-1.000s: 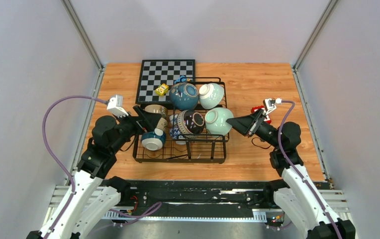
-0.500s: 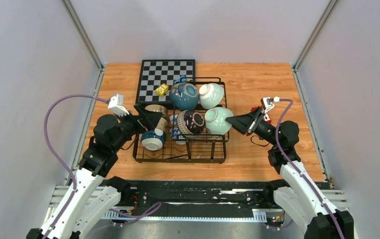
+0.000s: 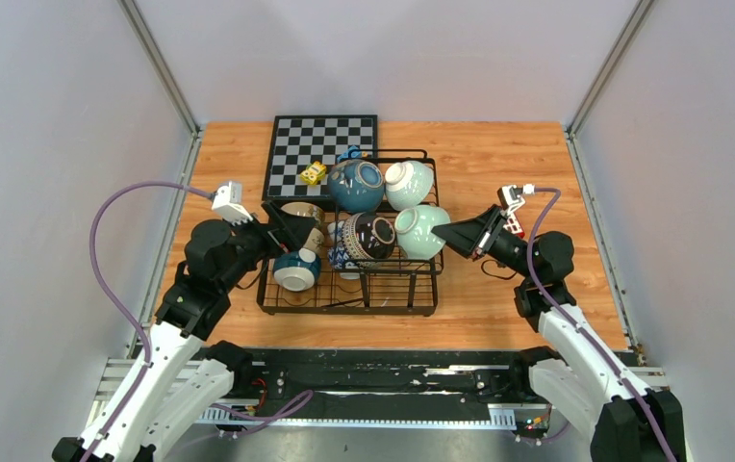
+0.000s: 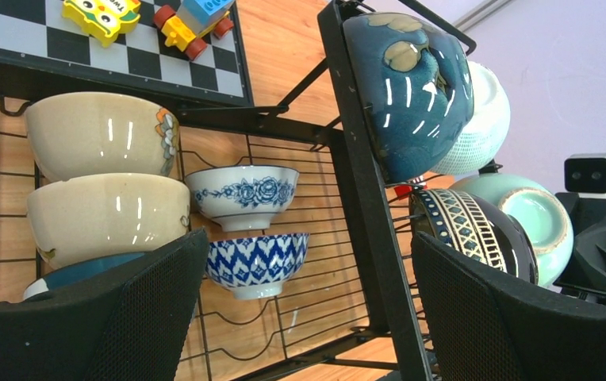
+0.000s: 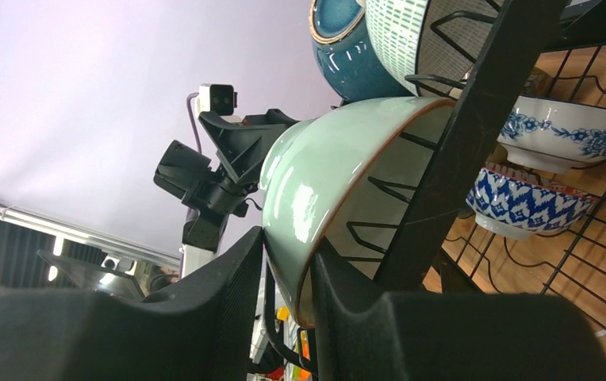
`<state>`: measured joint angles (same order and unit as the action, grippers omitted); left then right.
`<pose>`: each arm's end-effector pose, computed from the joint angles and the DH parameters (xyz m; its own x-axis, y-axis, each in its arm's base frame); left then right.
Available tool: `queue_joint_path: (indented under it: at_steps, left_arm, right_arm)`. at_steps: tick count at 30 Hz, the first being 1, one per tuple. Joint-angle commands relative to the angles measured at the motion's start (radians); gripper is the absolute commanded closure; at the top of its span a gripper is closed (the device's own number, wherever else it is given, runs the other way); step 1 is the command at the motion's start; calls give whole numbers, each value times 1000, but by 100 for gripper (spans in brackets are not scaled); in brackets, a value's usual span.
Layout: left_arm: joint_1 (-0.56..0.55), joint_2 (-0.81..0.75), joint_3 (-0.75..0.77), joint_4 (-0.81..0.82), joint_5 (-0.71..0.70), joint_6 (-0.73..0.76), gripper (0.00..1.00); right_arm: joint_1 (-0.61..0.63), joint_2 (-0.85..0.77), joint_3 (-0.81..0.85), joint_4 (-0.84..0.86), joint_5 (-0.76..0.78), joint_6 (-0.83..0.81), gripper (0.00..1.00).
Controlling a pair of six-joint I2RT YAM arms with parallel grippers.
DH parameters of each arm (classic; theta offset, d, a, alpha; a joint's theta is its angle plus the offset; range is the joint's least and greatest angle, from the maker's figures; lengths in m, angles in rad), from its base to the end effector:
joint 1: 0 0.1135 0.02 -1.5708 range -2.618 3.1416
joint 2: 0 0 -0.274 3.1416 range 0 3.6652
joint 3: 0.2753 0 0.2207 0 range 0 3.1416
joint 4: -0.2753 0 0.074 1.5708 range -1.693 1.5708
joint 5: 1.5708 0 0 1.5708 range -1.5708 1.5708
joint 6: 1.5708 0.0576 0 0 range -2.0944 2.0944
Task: Unload the bowls from the dish rack
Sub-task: Pick up the bowl from the dish rack.
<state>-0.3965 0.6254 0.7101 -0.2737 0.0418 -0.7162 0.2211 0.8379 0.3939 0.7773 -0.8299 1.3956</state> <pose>0.1223 -0.0538 0.3269 -0.4089 -0.5399 -0.7357 0.2058 0.7309 -0.6507 0.1477 0.0768 0.3170 -0.7600 0.5104 -0.4024 -0.4587 0.0175 0.8884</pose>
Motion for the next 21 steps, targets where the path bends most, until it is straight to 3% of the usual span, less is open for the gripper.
queue_joint_path:
  at_steps: [1, 7, 12, 21]
  left_arm:
    - [-5, 0, -10, 21, 0, -7, 0]
    - [-5, 2, -17, 29, 1, -15, 0]
    - [-5, 2, -17, 28, 0, -13, 0]
    - [-5, 0, -16, 22, -13, -6, 0]
  right_arm:
    - [18, -2, -12, 93, -15, 19, 70]
    - [25, 1, -3, 119, -12, 16, 80]
    - [26, 15, -7, 133, -13, 19, 99]
    - [26, 27, 0, 208, -16, 49, 100]
